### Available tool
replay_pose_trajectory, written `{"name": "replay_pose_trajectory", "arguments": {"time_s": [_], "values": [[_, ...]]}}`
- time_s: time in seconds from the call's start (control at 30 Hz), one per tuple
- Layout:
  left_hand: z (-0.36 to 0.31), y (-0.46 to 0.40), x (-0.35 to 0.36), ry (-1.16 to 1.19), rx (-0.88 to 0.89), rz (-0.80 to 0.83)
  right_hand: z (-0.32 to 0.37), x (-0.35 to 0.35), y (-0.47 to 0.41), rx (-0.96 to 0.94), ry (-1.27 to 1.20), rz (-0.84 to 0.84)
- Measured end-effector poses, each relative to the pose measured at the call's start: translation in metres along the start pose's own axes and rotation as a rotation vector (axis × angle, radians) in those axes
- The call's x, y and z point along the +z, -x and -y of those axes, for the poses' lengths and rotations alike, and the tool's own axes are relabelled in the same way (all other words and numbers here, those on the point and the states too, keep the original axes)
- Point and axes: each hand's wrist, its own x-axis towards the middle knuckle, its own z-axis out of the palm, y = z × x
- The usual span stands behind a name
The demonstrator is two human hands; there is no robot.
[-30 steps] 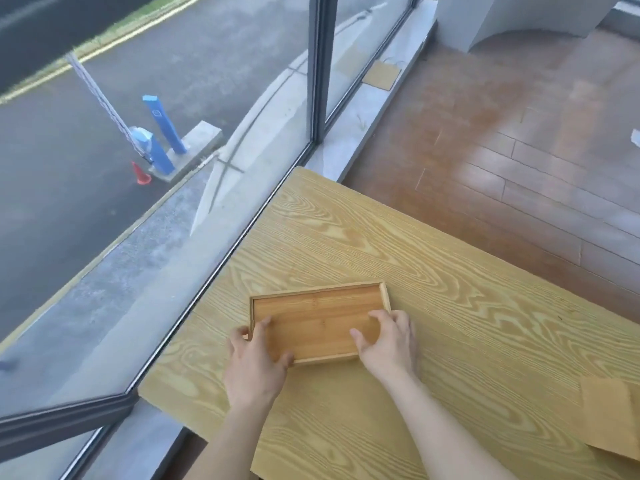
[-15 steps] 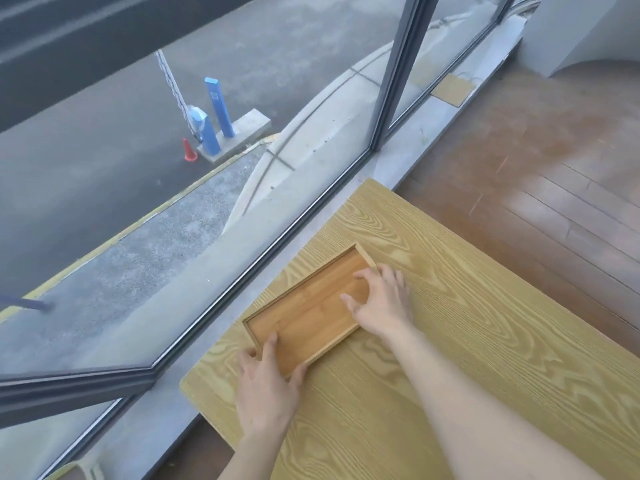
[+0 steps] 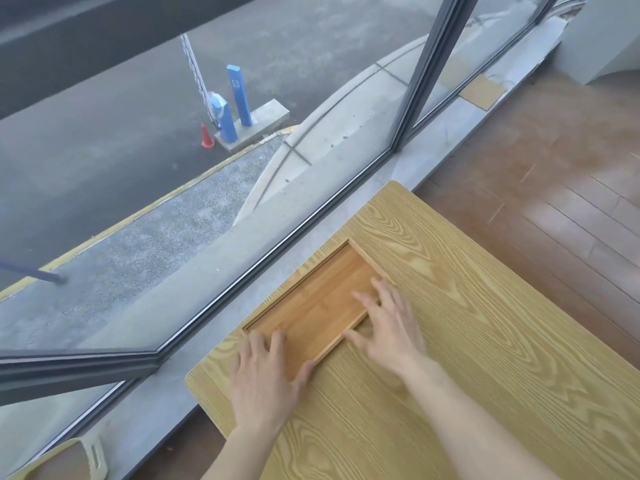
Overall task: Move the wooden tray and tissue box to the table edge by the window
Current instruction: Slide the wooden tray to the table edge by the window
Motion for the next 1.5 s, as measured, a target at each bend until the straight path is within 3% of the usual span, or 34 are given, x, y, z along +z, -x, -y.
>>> {"name": "replay_pose_trajectory", "arguments": {"time_s": [0.13,1.0,1.5], "values": [[-0.013,-0.007,0.008,0.042,0.208,0.066,-0.006,0.007,0.01,-0.073,0.086,0.066],[-0.017,-0.027,0.013,0.073,0.134,0.099,0.009,0.013,-0.017,-0.043,0.082,-0.018],[-0.021,-0.03,0.009,0.074,0.193,0.061,0.001,0.008,0.002,0.045,0.097,-0.066]]}}
